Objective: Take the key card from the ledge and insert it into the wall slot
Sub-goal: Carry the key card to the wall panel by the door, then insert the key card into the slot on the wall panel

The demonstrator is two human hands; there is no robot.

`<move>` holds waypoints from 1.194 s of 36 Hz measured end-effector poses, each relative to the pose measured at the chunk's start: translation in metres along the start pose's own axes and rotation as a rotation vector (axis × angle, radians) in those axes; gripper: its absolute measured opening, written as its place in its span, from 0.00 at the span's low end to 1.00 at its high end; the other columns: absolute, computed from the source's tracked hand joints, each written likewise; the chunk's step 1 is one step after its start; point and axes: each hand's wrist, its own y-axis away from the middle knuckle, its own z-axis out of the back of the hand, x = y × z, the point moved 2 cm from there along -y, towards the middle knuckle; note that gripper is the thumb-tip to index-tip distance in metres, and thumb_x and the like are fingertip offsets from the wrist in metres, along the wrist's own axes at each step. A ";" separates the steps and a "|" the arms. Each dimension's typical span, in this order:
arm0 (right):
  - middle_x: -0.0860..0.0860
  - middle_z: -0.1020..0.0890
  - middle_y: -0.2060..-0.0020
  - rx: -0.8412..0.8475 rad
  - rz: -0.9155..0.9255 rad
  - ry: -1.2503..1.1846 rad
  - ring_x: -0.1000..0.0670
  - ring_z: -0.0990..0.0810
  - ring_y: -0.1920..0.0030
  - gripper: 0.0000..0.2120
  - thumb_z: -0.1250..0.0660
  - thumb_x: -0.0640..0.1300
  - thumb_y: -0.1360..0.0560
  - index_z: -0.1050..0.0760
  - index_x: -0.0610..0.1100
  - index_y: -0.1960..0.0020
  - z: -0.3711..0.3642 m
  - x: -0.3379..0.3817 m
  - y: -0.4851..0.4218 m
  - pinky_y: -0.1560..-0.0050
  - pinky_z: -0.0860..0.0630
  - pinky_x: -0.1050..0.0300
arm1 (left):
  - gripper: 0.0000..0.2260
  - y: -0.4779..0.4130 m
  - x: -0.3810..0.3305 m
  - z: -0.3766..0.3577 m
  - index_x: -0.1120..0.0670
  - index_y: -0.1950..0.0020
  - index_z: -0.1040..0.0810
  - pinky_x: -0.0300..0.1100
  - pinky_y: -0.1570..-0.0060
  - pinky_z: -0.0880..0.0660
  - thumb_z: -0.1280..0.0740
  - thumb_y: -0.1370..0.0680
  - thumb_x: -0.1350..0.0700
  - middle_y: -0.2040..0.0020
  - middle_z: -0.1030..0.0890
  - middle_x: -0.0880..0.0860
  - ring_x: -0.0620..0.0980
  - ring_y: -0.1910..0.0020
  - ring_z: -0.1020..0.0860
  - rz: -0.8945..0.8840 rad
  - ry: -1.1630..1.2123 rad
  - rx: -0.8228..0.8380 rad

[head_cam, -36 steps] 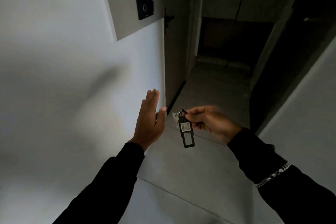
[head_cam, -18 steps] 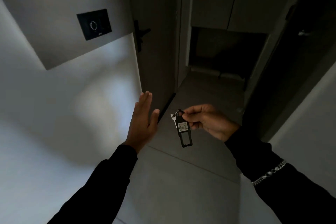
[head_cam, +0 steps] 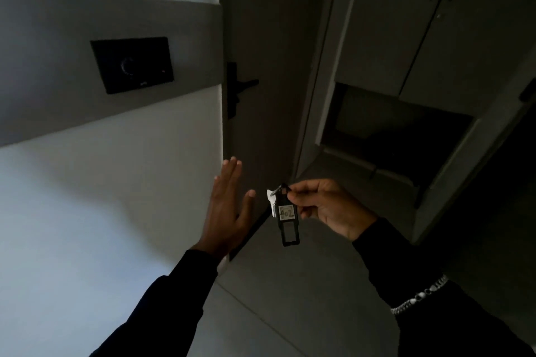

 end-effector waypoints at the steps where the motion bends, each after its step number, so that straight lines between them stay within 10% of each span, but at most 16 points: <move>1: 0.47 0.18 0.63 0.014 0.007 0.003 0.56 0.23 0.69 0.09 0.31 0.35 0.28 0.20 0.34 0.48 0.005 0.006 -0.012 0.70 0.27 0.66 | 0.30 -0.011 0.001 -0.002 0.54 0.20 0.44 0.59 0.19 0.46 0.46 0.19 0.42 0.18 0.44 0.54 0.43 0.19 0.52 -0.003 -0.006 -0.003; 25: 0.43 0.16 0.59 0.586 0.465 0.316 0.54 0.23 0.66 0.07 0.29 0.35 0.29 0.18 0.38 0.51 -0.040 0.130 -0.267 0.69 0.28 0.64 | 0.29 -0.133 0.045 0.064 0.58 0.21 0.42 0.55 0.19 0.49 0.46 0.18 0.46 0.19 0.42 0.53 0.48 0.18 0.49 0.186 -0.490 -0.475; 35: 0.52 0.17 0.68 0.527 0.952 0.227 0.61 0.22 0.69 0.07 0.27 0.37 0.30 0.16 0.44 0.54 -0.116 0.223 -0.295 0.63 0.24 0.60 | 0.28 -0.177 0.045 0.170 0.62 0.21 0.42 0.59 0.20 0.49 0.44 0.19 0.52 0.19 0.42 0.62 0.59 0.19 0.47 0.137 -0.879 -0.662; 43: 0.39 0.15 0.61 0.471 1.019 0.012 0.50 0.20 0.66 0.06 0.28 0.39 0.29 0.17 0.41 0.52 -0.149 0.251 -0.308 0.64 0.22 0.55 | 0.28 -0.198 0.071 0.233 0.59 0.20 0.45 0.58 0.20 0.52 0.49 0.18 0.49 0.18 0.45 0.60 0.55 0.18 0.51 0.036 -1.189 -0.636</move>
